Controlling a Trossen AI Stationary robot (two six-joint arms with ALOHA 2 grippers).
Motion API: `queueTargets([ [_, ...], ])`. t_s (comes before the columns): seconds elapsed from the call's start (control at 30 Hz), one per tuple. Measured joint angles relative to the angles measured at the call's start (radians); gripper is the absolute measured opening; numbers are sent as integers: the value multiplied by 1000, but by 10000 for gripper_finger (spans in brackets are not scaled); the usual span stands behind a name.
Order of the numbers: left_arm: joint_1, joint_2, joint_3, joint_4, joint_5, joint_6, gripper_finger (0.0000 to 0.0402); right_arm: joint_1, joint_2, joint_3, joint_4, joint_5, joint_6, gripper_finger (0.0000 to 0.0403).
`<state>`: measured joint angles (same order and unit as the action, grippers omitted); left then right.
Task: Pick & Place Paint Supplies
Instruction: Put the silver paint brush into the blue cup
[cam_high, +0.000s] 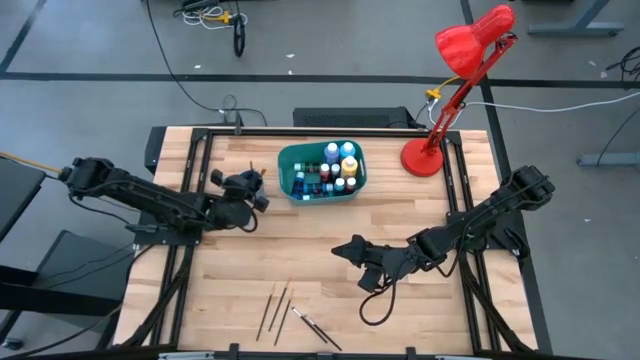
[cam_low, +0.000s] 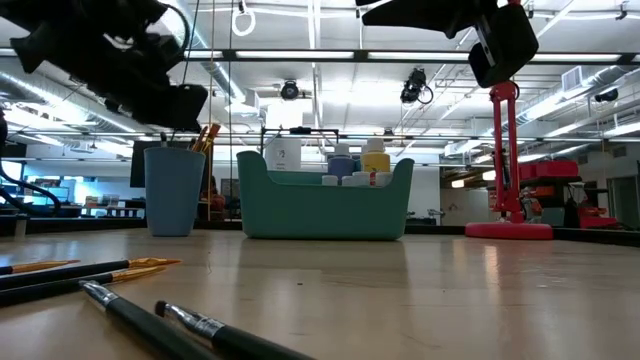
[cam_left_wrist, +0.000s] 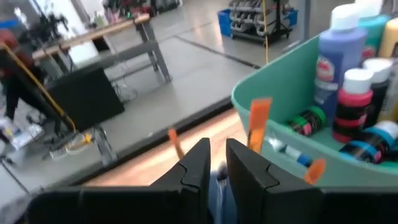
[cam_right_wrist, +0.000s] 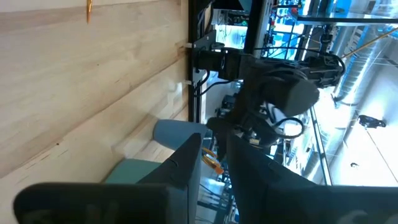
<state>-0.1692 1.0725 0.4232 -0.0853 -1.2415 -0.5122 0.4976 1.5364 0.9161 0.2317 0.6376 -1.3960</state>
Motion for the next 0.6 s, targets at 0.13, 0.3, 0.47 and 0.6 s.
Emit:
queueTargets([
  [0.13,-15,-14,59,72,19,179,63,0,0,0,8,0,0,80],
  [0.3,-64,-16,196,87,46,331,62,0,0,0,99,-1,-1,80],
  [0.47,-133,-16,329,86,220,372,60,-1,0,0,276,-26,27,80],
  [0.6,-183,-16,369,87,502,373,55,-2,0,0,341,-136,232,80],
])
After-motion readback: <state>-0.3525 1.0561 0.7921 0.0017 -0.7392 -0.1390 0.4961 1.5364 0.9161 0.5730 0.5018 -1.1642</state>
